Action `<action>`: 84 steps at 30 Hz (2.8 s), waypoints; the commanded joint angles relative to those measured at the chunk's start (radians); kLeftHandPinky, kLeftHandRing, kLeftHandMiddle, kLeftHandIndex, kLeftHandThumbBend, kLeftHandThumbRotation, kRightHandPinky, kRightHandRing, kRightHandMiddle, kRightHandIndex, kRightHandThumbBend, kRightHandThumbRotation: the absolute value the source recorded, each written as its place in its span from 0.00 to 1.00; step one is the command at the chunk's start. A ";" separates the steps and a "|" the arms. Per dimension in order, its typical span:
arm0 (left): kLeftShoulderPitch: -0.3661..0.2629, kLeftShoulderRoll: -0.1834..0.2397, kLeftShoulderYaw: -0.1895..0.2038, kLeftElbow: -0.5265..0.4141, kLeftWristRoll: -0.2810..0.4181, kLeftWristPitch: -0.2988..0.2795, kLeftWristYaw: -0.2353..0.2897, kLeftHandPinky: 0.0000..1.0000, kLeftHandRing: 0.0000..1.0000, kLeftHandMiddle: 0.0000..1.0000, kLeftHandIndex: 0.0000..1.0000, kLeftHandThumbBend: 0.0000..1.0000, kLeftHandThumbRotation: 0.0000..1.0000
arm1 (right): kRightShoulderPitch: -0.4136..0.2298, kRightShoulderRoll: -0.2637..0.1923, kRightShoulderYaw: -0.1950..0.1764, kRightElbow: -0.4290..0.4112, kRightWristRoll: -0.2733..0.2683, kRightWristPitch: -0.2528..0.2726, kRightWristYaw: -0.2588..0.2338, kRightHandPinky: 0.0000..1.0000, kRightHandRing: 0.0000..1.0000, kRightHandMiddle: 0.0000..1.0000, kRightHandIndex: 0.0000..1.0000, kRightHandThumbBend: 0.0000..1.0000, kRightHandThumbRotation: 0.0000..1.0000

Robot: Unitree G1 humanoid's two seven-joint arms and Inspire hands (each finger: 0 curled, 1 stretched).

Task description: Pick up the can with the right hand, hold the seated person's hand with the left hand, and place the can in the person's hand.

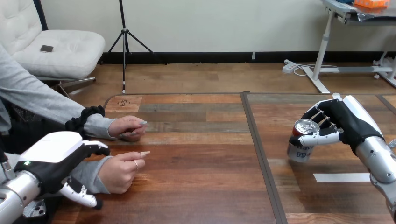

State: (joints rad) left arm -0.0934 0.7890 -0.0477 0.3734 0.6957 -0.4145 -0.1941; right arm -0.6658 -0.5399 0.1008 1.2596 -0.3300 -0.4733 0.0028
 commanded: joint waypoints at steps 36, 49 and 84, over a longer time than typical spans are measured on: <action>-0.049 0.054 -0.049 0.048 0.072 0.126 0.096 0.74 0.81 0.83 0.82 1.00 0.21 | -0.053 -0.023 -0.018 -0.052 0.019 -0.030 -0.009 0.37 0.40 0.44 0.47 0.71 0.00; -0.088 0.072 -0.089 0.128 0.098 0.108 0.161 0.75 0.80 0.82 0.81 1.00 0.21 | -0.051 -0.025 -0.016 -0.054 0.017 -0.030 -0.012 0.35 0.40 0.44 0.47 0.71 0.00; -0.108 0.065 -0.104 0.135 0.049 0.110 0.126 0.69 0.77 0.80 0.79 0.94 0.18 | -0.050 -0.024 -0.015 -0.060 0.015 -0.045 -0.022 0.36 0.41 0.45 0.46 0.72 0.00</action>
State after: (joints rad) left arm -0.1606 0.8279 -0.1422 0.5219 0.7504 -0.3190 -0.0565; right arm -0.6658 -0.5408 0.1008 1.2595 -0.3289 -0.4880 0.0031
